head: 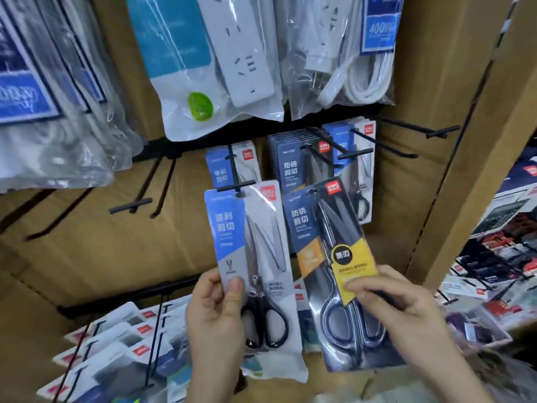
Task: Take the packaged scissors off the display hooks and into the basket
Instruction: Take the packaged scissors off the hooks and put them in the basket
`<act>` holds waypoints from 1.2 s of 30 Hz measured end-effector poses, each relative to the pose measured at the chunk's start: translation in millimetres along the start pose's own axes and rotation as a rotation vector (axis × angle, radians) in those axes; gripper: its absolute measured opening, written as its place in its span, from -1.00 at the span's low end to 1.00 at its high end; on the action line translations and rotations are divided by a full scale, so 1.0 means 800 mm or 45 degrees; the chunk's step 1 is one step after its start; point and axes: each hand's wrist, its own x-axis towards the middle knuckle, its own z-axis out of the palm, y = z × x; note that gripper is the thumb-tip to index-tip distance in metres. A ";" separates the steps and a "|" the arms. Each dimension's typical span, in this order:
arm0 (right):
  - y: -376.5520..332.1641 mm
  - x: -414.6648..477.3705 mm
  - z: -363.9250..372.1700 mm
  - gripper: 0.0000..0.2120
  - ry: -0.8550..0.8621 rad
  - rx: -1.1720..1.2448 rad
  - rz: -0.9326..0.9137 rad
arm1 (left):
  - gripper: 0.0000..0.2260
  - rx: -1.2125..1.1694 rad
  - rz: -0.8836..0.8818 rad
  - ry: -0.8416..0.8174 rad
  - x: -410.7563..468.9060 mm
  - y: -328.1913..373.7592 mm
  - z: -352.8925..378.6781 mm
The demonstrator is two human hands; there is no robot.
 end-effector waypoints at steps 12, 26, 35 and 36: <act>-0.022 -0.017 0.031 -0.52 -0.079 -0.105 0.039 | -0.54 0.519 0.206 -0.280 0.040 0.023 -0.016; -0.029 -0.022 0.014 -0.50 0.093 0.279 0.200 | -0.32 1.166 0.152 -0.427 0.168 -0.013 0.022; -0.022 -0.029 -0.004 -0.50 0.155 0.388 0.302 | -0.75 0.684 0.165 -0.477 0.090 0.028 0.034; -0.020 -0.029 -0.005 -0.44 0.112 0.378 0.289 | -0.77 0.434 -0.020 -0.602 0.079 0.034 0.043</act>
